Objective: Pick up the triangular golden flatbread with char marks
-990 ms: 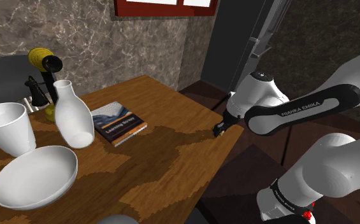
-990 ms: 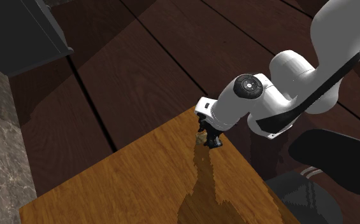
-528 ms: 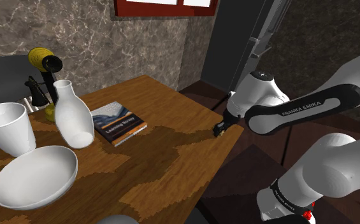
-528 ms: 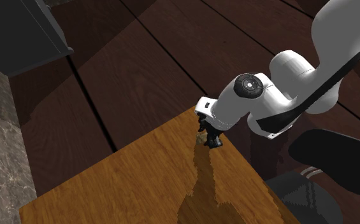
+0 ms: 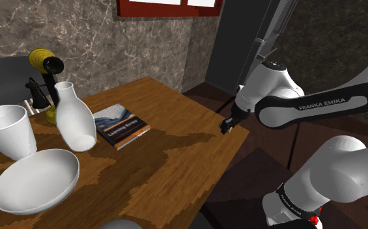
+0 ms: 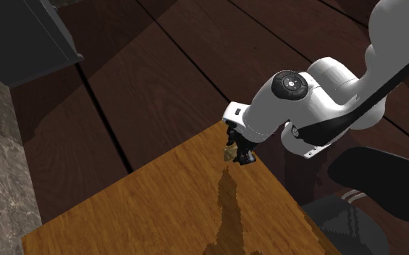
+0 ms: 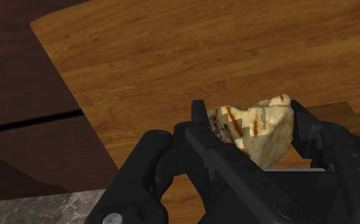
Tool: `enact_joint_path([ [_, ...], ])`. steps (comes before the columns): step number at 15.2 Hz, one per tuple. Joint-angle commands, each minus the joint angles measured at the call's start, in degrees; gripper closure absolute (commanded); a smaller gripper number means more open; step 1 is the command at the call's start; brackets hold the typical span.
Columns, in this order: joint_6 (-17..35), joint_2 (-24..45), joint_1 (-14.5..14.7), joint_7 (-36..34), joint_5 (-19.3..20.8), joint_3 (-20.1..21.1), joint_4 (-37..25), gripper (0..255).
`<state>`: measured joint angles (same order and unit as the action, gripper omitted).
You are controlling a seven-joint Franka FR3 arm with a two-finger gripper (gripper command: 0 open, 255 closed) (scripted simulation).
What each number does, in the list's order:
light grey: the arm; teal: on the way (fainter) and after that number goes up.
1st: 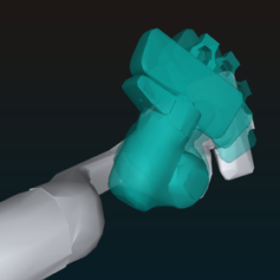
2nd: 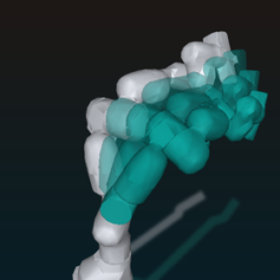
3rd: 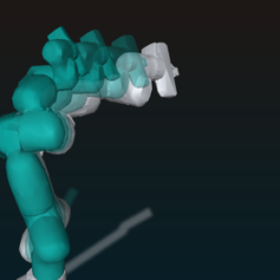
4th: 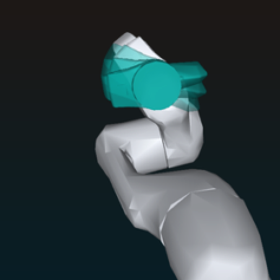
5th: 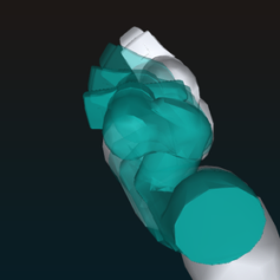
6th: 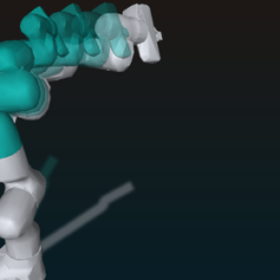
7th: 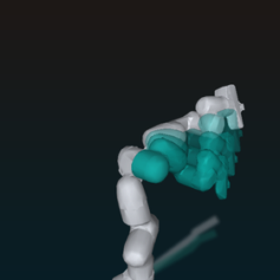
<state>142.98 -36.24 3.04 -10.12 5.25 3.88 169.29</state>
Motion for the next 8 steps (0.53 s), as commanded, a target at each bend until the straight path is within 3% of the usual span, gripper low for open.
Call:
enact_joint_path([
  [1, -2.3, -1.5, 0.2, 0.4, -0.2, -0.2, -0.8, 255],
  [8, -8.0, -4.7, 0.6, 1.0, -0.6, -0.6, -3.2, 255],
])
